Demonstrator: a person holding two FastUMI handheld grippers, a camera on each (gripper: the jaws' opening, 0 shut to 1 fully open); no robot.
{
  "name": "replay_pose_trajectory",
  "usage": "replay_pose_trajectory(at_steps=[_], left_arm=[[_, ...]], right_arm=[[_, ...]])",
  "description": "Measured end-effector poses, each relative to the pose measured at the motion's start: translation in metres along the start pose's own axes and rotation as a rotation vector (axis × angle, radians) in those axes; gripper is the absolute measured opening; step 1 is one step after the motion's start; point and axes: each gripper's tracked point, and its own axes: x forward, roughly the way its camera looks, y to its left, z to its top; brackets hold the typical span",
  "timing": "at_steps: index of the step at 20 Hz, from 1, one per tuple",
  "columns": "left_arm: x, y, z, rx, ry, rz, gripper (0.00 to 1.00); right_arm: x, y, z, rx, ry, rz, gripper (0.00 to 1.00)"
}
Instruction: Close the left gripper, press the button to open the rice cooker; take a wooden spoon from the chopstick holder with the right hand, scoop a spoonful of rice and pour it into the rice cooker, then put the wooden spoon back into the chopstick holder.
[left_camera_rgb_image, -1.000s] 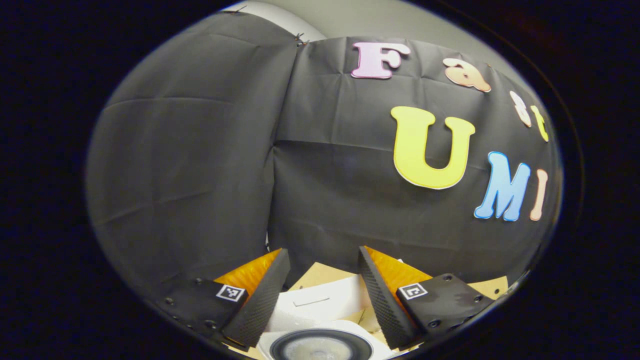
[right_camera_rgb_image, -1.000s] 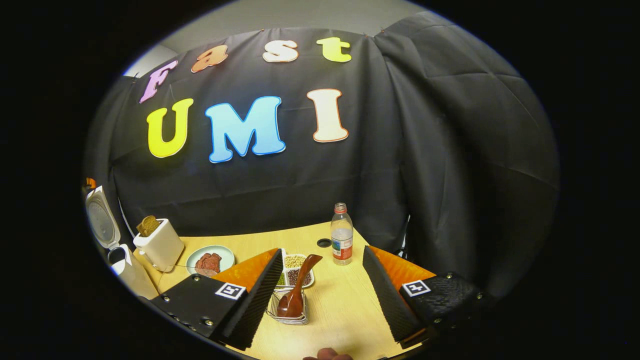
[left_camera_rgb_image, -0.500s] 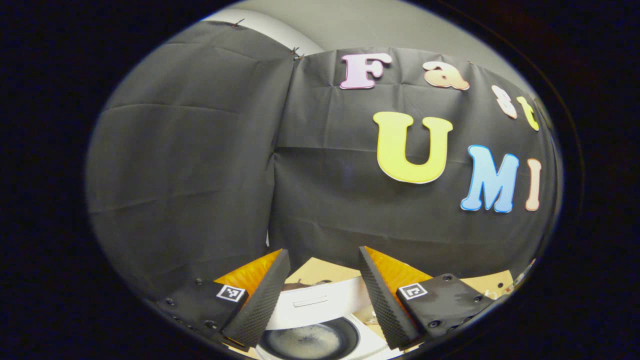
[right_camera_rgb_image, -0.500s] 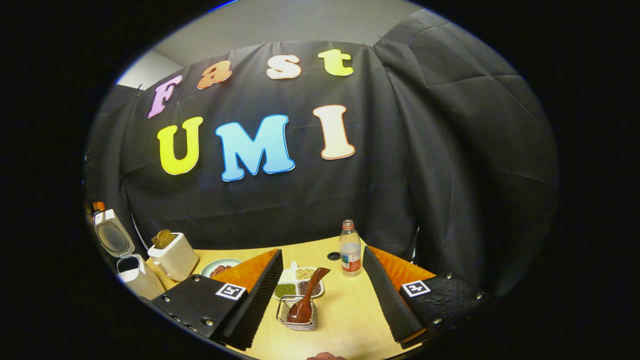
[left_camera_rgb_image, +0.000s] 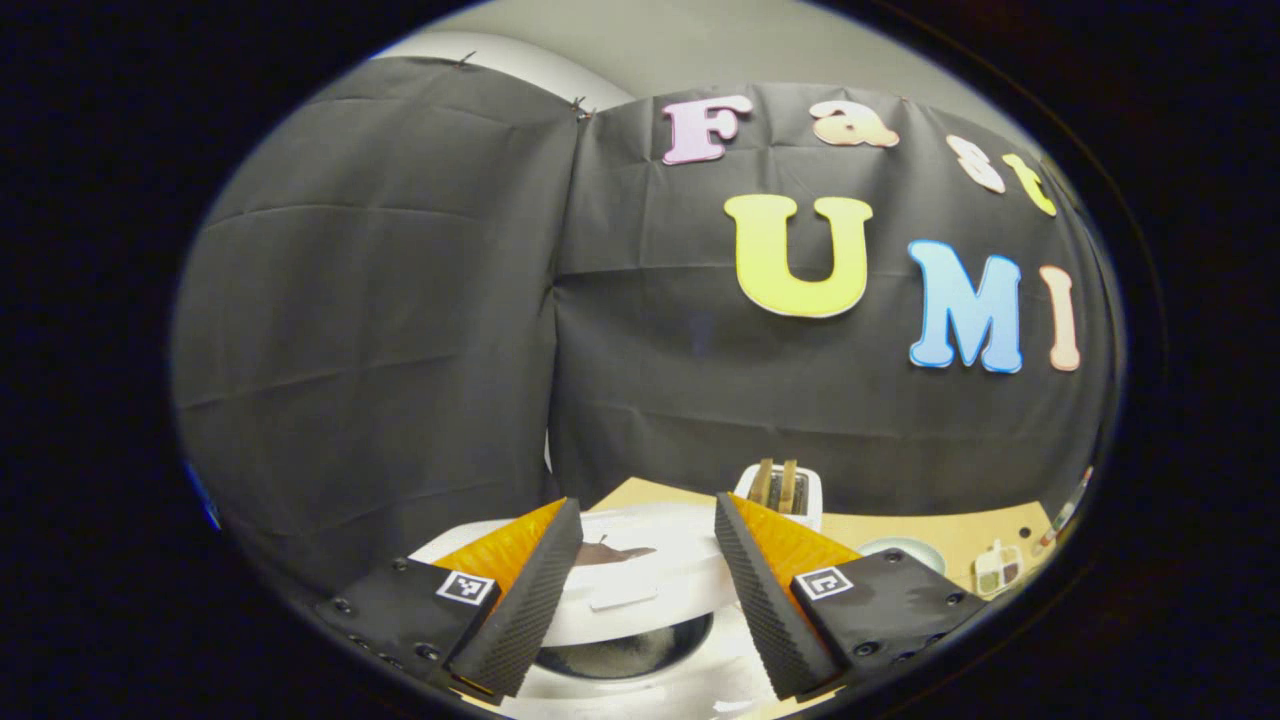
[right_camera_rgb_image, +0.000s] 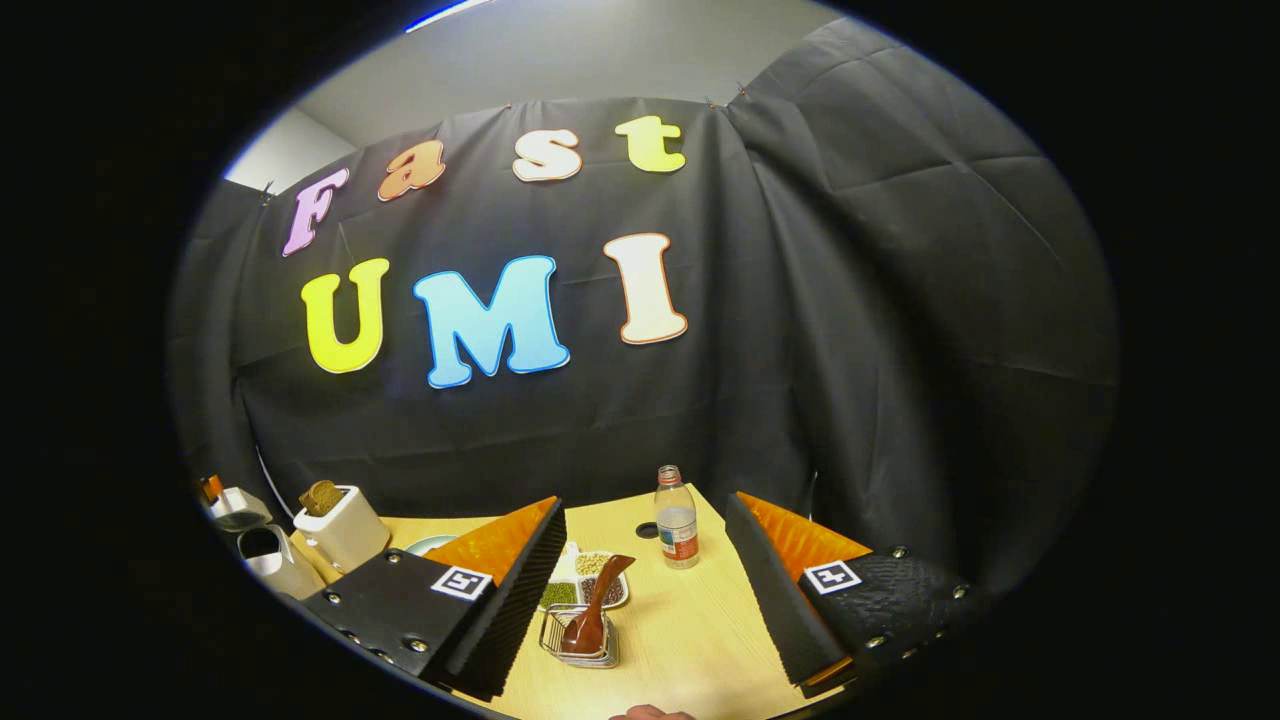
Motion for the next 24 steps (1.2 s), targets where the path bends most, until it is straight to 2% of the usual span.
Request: replay_pose_trajectory(at_steps=[3, 4, 5, 8, 10, 11, 15, 16, 17, 18, 22, 23, 24], left_arm=[[-0.012, -0.003, -0.023, -0.026, 0.035, 0.014, 0.94], [-0.014, -0.002, -0.029, -0.034, 0.045, 0.019, 0.97], [-0.02, 0.0, -0.038, -0.037, 0.051, 0.034, 0.94], [-0.028, 0.002, -0.046, -0.037, 0.06, 0.042, 0.97], [-0.033, 0.003, -0.053, -0.033, 0.072, 0.049, 0.91], [-0.034, 0.003, -0.054, -0.038, 0.074, 0.053, 0.97], [-0.041, 0.002, -0.072, -0.057, 0.108, 0.061, 0.97], [-0.041, 0.002, -0.078, -0.067, 0.121, 0.061, 0.94], [-0.042, 0.001, -0.085, -0.073, 0.134, 0.065, 0.97], [-0.043, 0.002, -0.09, -0.078, 0.143, 0.068, 0.91], [-0.047, 0.0, -0.108, -0.043, 0.16, 0.052, 0.97], [-0.048, 0.0, -0.109, -0.034, 0.158, 0.039, 0.94], [-0.048, 0.0, -0.114, -0.024, 0.169, 0.033, 0.99]], right_arm=[[-0.003, -0.001, -0.002, -0.01, 0.011, -0.001, 0.98], [-0.002, -0.001, -0.002, -0.012, 0.013, -0.003, 0.98], [-0.002, -0.002, -0.002, -0.012, 0.015, -0.003, 0.98], [-0.002, -0.002, -0.003, -0.013, 0.02, -0.004, 0.98], [-0.001, -0.001, -0.004, -0.014, 0.026, -0.004, 0.98], [0.0, 0.0, -0.005, -0.012, 0.028, -0.003, 0.98], [-0.001, 0.005, -0.006, -0.01, 0.035, 0.005, 0.98], [-0.002, 0.006, -0.005, -0.013, 0.032, 0.008, 0.98], [-0.003, 0.007, -0.002, -0.016, 0.023, 0.013, 0.98], [-0.004, 0.007, 0.002, -0.016, 0.014, 0.014, 0.98], [0.002, 0.012, 0.008, -0.008, 0.035, 0.037, 0.98], [0.005, 0.014, 0.01, -0.002, 0.038, 0.044, 0.98], [0.007, 0.017, 0.014, 0.007, 0.039, 0.052, 0.98]])
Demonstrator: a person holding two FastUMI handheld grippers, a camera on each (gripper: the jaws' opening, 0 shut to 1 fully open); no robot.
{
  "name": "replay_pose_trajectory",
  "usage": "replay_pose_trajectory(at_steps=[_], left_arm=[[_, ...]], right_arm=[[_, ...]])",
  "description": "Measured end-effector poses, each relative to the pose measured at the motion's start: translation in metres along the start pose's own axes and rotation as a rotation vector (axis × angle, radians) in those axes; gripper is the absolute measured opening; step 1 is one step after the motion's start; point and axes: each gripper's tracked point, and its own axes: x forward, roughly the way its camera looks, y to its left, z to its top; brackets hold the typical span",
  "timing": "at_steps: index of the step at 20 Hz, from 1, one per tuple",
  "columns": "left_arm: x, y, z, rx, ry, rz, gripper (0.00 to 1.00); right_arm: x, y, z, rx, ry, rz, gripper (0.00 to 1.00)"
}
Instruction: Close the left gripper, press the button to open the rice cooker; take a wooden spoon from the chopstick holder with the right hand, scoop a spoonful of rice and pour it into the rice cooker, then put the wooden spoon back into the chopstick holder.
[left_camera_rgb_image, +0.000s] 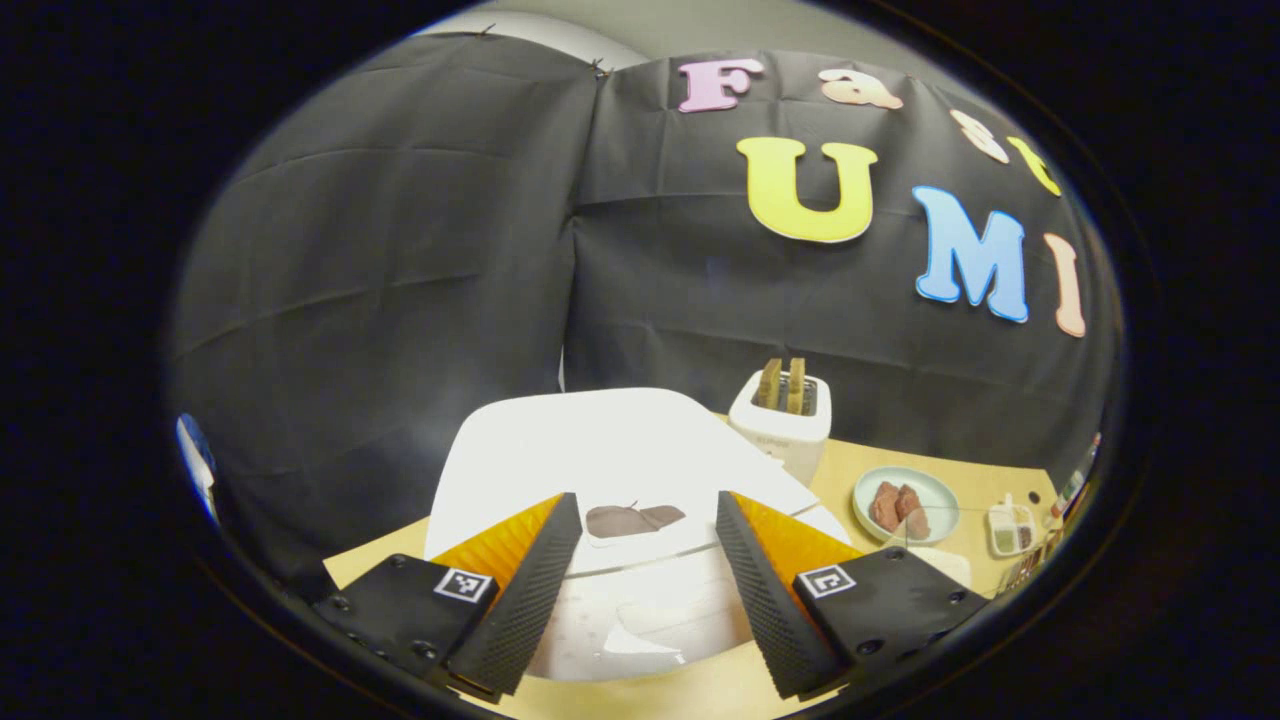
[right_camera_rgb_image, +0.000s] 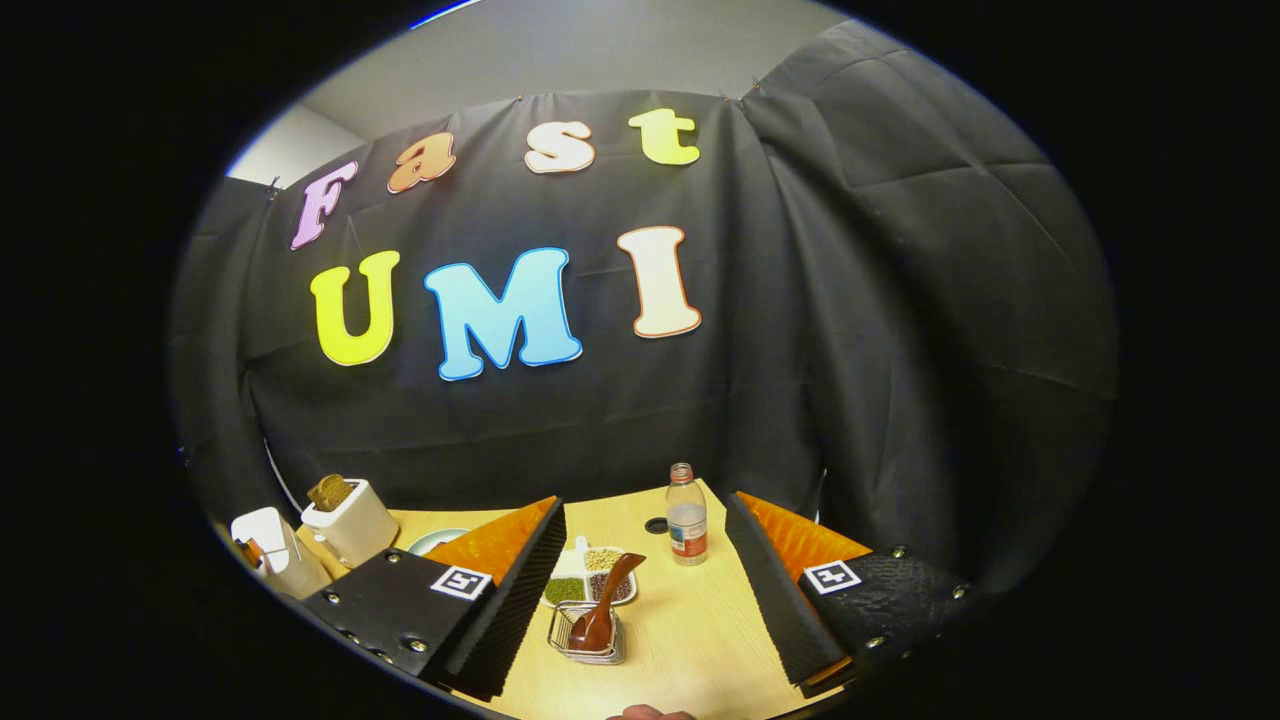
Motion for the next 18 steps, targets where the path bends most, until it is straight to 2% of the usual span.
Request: replay_pose_trajectory(at_steps=[2, 5, 6, 9, 14, 15, 18], left_arm=[[0.0, 0.002, -0.001, -0.021, 0.016, 0.0, 0.95], [-0.002, 0.003, -0.003, -0.104, 0.034, -0.003, 0.98], [-0.002, 0.003, -0.005, -0.081, 0.035, -0.004, 0.95], [0.001, 0.003, -0.006, 0.023, 0.027, -0.009, 0.98], [-0.008, -0.003, 0.003, 0.031, -0.017, -0.086, 0.93], [-0.013, -0.002, 0.001, 0.054, -0.015, -0.099, 0.98], [-0.018, -0.006, 0.024, 0.091, -0.06, -0.127, 0.98]], right_arm=[[0.005, 0.01, 0.002, 0.005, 0.009, 0.026, 0.98], [0.01, 0.027, 0.007, -0.01, 0.009, 0.061, 0.98], [0.009, 0.033, 0.009, -0.008, 0.001, 0.074, 0.98], [0.004, 0.044, 0.012, -0.025, -0.012, 0.103, 0.98], [-0.001, 0.043, 0.015, -0.044, -0.022, 0.105, 0.98], [-0.001, 0.041, 0.015, -0.044, -0.023, 0.104, 0.98], [0.0, 0.041, 0.018, -0.036, -0.025, 0.105, 0.98]])
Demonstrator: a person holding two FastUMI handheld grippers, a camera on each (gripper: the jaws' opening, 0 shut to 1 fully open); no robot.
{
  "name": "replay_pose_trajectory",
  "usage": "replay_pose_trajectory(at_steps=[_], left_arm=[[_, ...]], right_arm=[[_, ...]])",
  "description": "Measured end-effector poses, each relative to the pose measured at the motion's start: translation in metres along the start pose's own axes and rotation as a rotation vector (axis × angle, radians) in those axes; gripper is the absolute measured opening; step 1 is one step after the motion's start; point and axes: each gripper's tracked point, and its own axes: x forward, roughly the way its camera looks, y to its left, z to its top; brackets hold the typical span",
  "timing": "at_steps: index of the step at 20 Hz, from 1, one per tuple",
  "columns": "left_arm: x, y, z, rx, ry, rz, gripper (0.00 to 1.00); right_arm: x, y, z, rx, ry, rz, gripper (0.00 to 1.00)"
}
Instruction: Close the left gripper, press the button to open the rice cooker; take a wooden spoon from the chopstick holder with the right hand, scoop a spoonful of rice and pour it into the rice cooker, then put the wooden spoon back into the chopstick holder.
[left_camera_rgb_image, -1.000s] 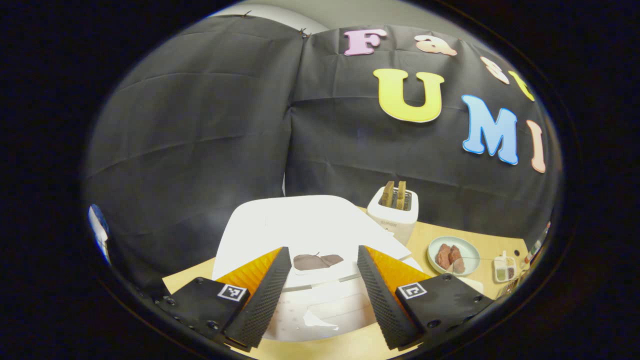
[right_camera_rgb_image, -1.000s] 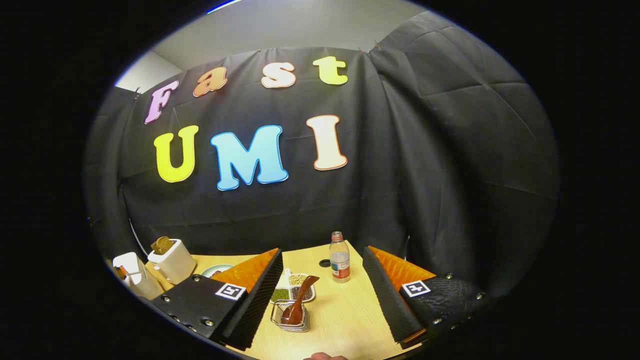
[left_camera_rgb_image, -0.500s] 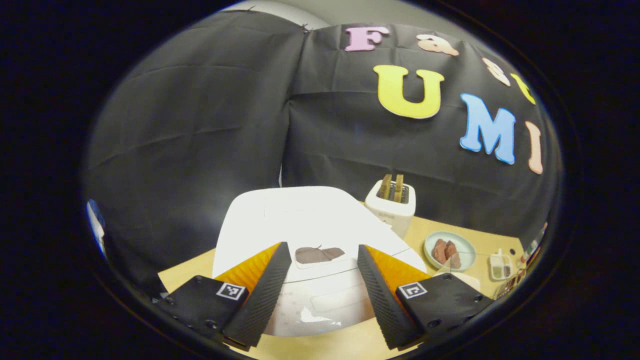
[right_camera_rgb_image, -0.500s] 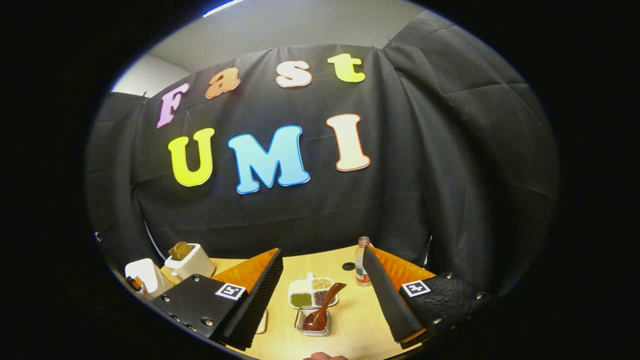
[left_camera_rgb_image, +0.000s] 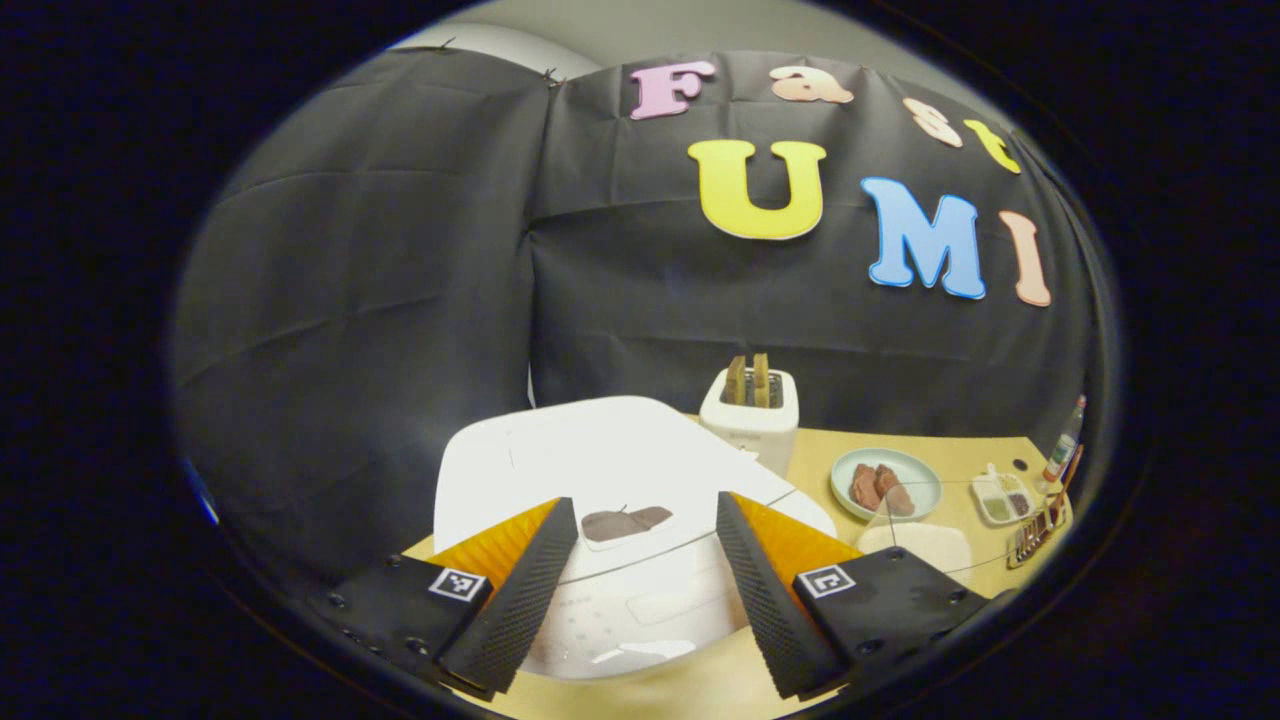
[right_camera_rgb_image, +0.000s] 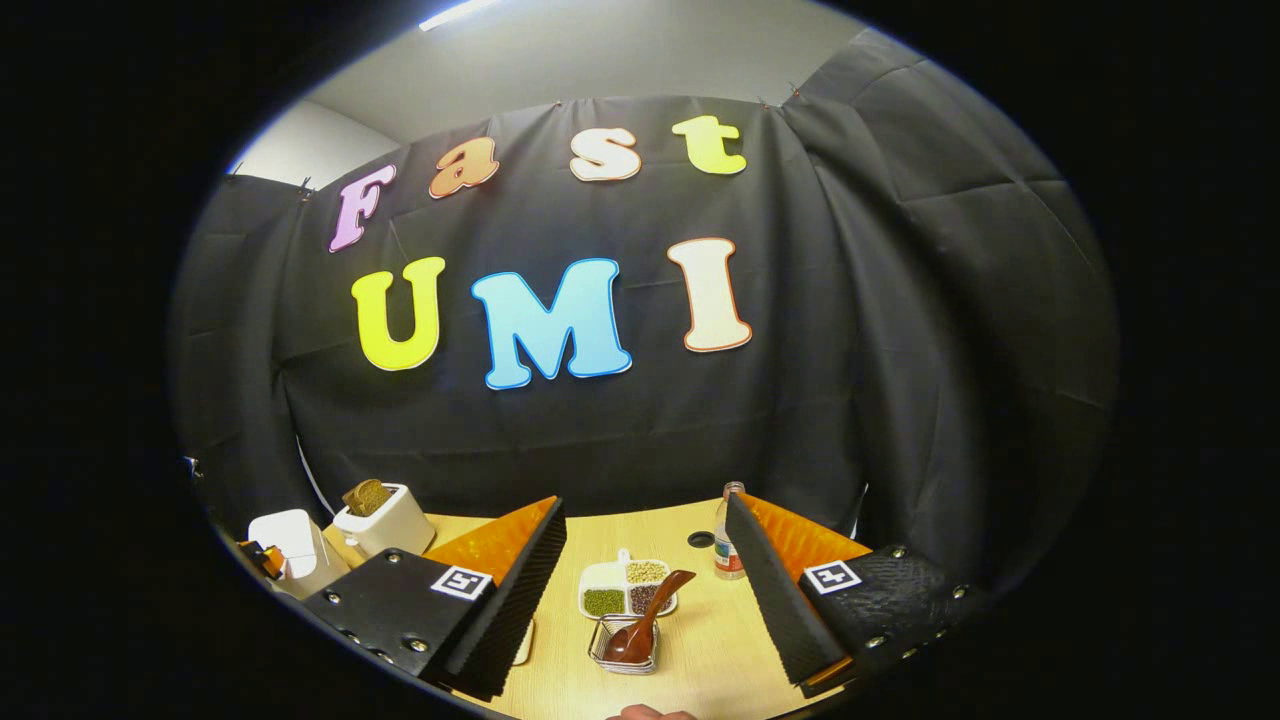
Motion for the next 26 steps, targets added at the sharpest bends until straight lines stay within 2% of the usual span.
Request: replay_pose_trajectory(at_steps=[3, 7, 10, 11, 12, 14, 20, 26], left_arm=[[-0.022, -0.013, 0.059, 0.002, -0.095, -0.047, 0.96], [-0.085, -0.074, 0.155, -0.005, -0.26, -0.161, 0.96], [-0.127, -0.113, 0.212, -0.05, -0.321, -0.231, 0.95], [-0.139, -0.122, 0.23, -0.061, -0.34, -0.248, 0.95], [-0.147, -0.131, 0.246, -0.067, -0.351, -0.264, 0.95], [-0.163, -0.151, 0.274, -0.062, -0.374, -0.297, 0.95], [-0.192, -0.174, 0.32, -0.094, -0.414, -0.349, 0.96], [-0.193, -0.17, 0.317, -0.101, -0.407, -0.359, 0.97]], right_arm=[[-0.001, 0.005, 0.006, 0.001, -0.012, 0.01, 0.98], [-0.015, 0.017, 0.026, -0.01, -0.051, 0.035, 0.98], [-0.035, 0.03, 0.059, 0.01, -0.095, 0.052, 0.97], [-0.041, 0.036, 0.075, 0.023, -0.113, 0.057, 0.93], [-0.045, 0.037, 0.088, 0.026, -0.129, 0.053, 0.98], [-0.052, 0.045, 0.107, 0.027, -0.141, 0.058, 0.97], [-0.064, 0.057, 0.144, 0.077, -0.177, 0.078, 0.98], [-0.065, 0.057, 0.145, 0.061, -0.187, 0.067, 0.97]])
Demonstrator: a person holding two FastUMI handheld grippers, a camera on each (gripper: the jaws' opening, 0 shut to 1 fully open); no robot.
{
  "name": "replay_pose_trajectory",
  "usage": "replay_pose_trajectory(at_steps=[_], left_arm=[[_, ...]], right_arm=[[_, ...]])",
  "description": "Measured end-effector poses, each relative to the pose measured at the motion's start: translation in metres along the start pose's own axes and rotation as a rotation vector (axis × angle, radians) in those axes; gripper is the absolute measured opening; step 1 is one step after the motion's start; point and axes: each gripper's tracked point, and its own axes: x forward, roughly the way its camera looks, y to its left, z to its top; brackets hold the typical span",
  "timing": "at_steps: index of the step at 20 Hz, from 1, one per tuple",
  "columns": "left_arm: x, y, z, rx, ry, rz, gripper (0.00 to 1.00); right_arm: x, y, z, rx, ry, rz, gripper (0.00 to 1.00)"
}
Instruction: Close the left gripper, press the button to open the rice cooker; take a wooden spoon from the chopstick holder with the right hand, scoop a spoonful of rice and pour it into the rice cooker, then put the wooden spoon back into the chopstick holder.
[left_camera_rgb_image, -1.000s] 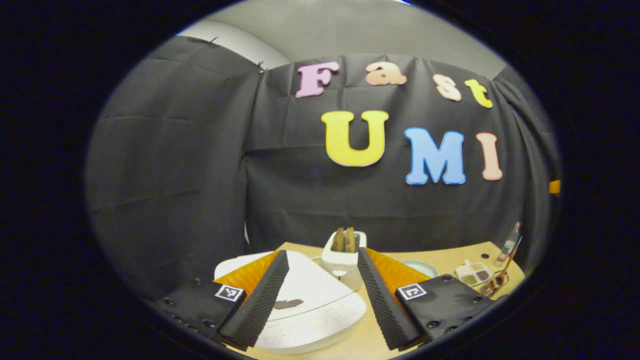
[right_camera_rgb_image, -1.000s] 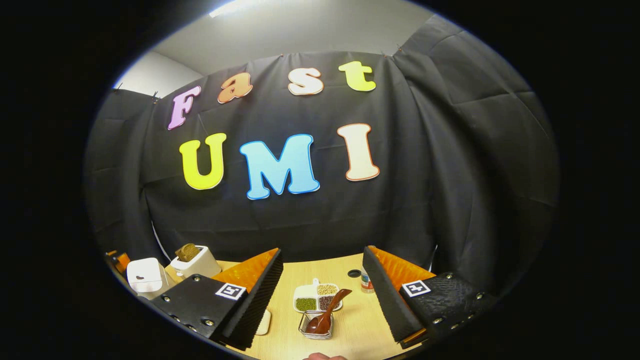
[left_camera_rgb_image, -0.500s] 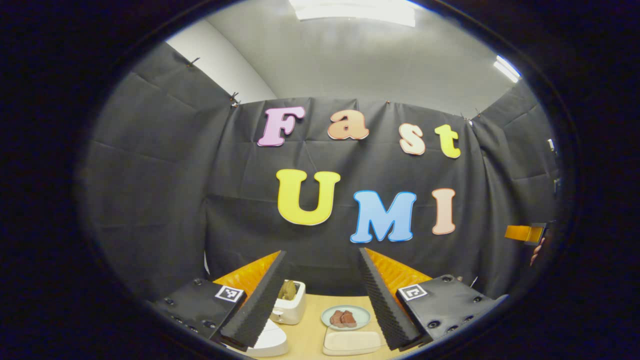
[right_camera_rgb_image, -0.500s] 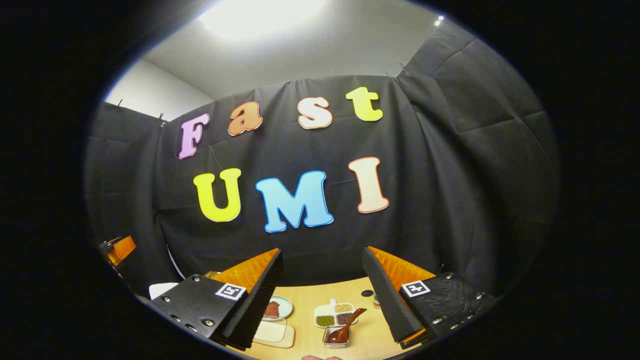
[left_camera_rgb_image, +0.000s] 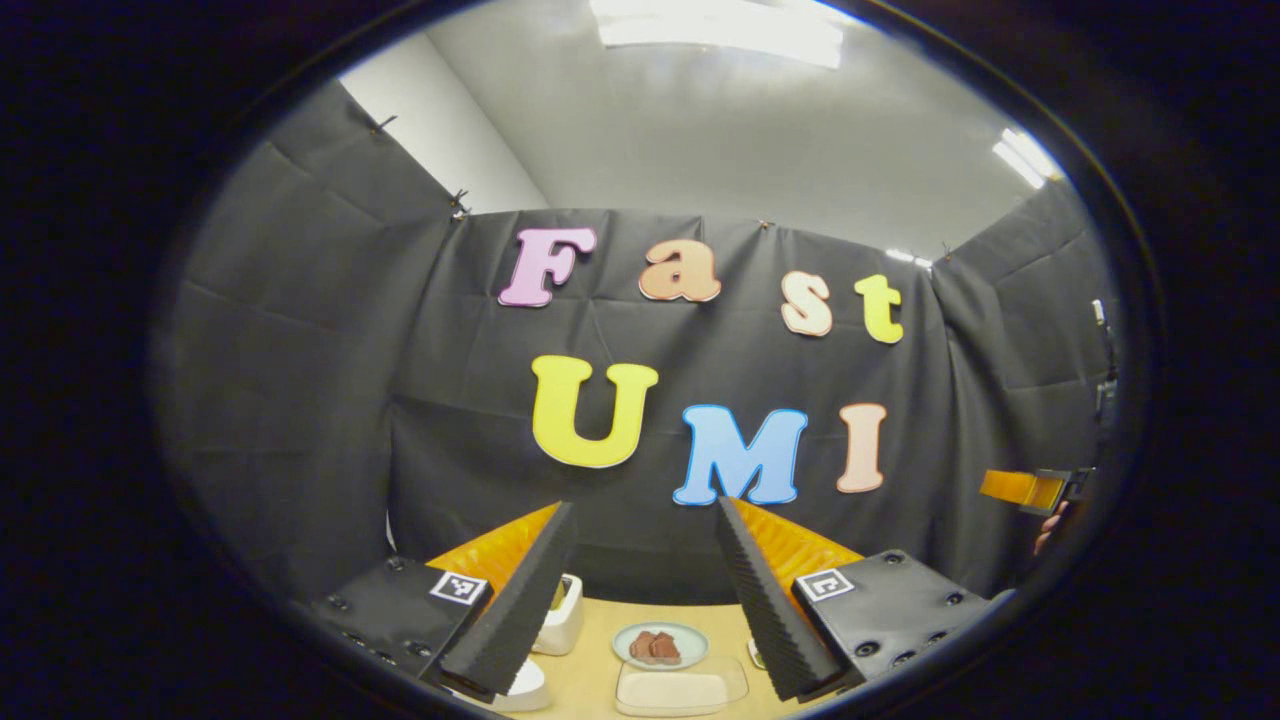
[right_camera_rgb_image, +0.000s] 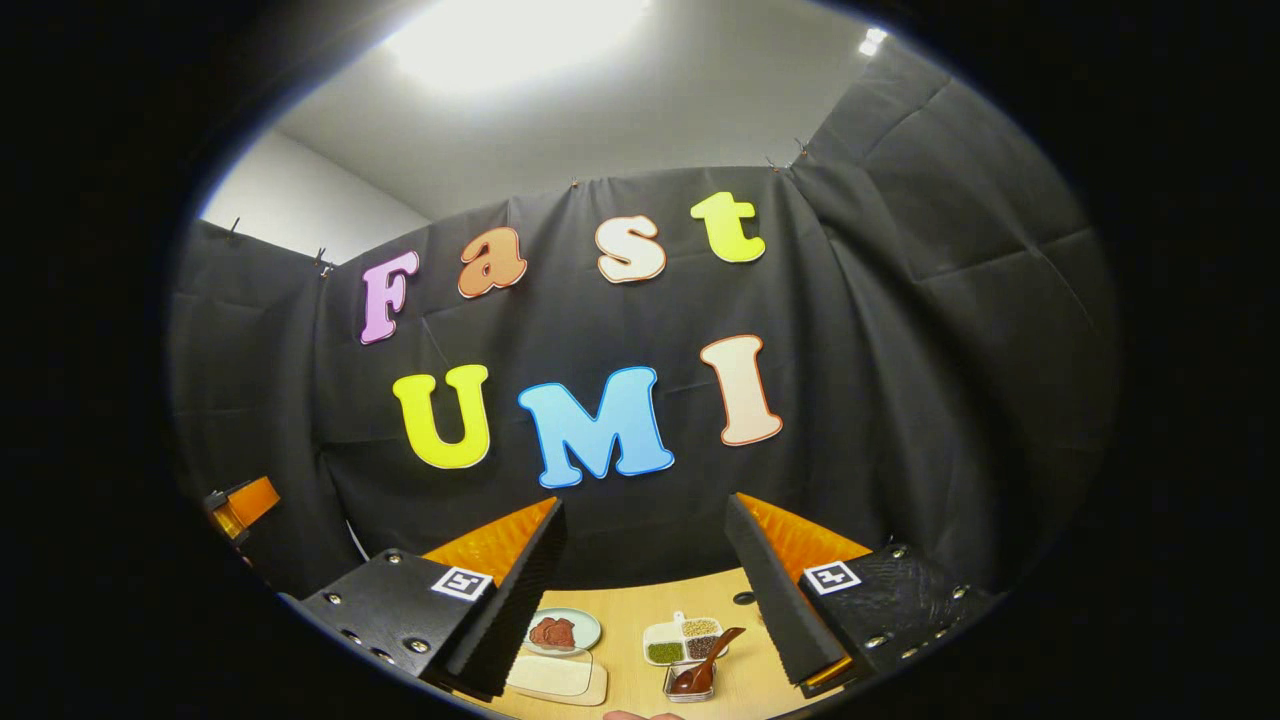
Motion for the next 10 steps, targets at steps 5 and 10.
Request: replay_pose_trajectory(at_steps=[5, 10], left_arm=[[-0.001, 0.005, -0.005, 0.005, 0.008, -0.003, 0.97], [-0.001, 0.009, -0.007, 0.0, 0.014, -0.009, 0.97]], right_arm=[[0.002, 0.006, 0.001, -0.003, 0.002, 0.006, 0.97], [0.002, 0.012, 0.007, 0.015, -0.022, 0.024, 0.97]])
